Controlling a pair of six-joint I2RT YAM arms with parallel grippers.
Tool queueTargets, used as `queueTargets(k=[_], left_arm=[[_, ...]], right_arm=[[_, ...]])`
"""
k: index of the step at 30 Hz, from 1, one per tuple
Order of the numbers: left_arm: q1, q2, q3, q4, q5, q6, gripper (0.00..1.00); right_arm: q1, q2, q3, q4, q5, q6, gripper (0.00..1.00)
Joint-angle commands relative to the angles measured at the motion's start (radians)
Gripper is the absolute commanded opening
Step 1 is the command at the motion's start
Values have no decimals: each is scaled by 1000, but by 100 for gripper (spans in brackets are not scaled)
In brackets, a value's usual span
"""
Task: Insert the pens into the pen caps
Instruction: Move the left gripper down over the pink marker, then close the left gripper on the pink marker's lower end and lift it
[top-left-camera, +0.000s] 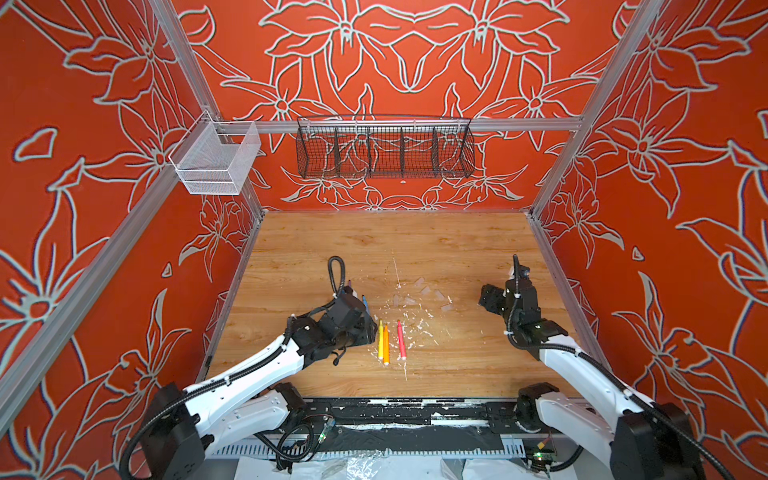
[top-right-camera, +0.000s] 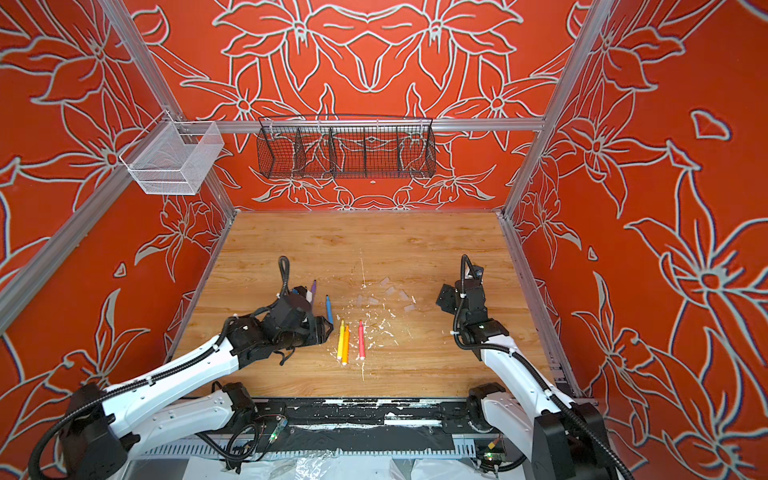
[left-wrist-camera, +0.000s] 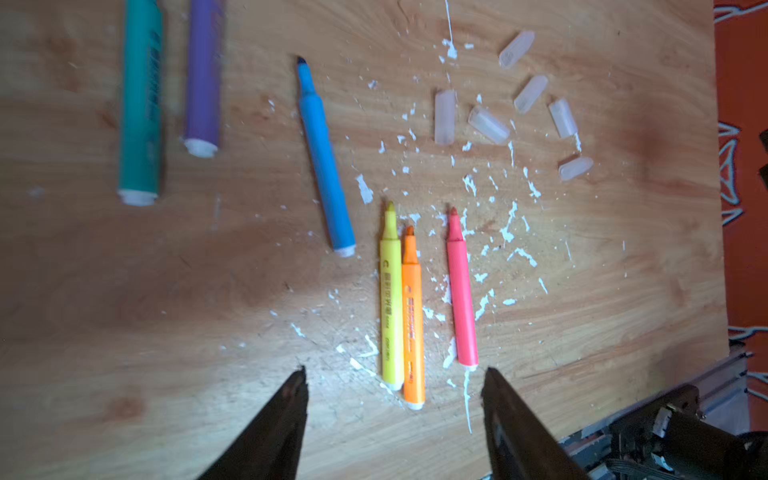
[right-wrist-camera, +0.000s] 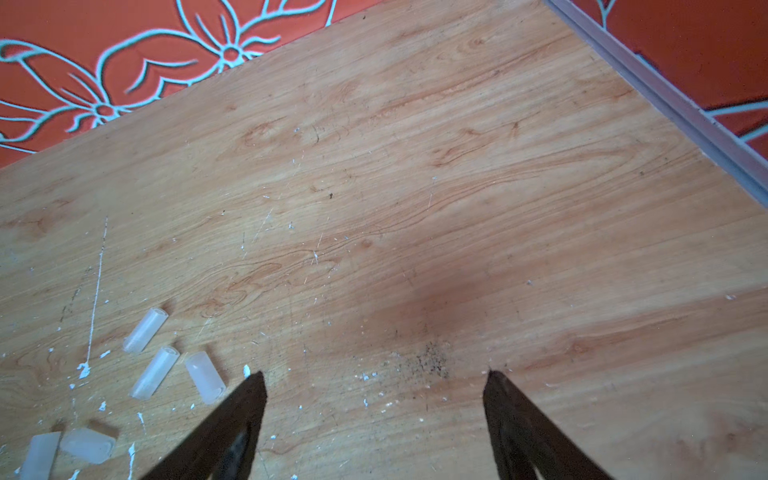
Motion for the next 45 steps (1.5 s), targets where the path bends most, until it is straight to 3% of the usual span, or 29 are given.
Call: queueTargets(k=[1, 4, 12, 23, 31, 45], left_arm=[[-129, 80, 48, 33, -150, -157, 63], [-232, 170, 63, 71, -206, -225, 61], [-418, 442, 240, -79, -345, -326, 58], [-419, 598, 296, -119, -358, -370, 57], [-404, 700, 380, -155, -350, -339, 50], [-343, 763, 357, -66, -269, -309, 42]], right_arm=[[3, 12, 3, 21, 23, -2, 84], [3, 34, 19, 10, 20, -3, 83], [4, 38, 20, 7, 14, -2, 82], [5, 4, 5, -6, 1, -2, 83], [7, -24, -9, -7, -7, -1, 83], [5, -40, -19, -7, -15, -1, 83]])
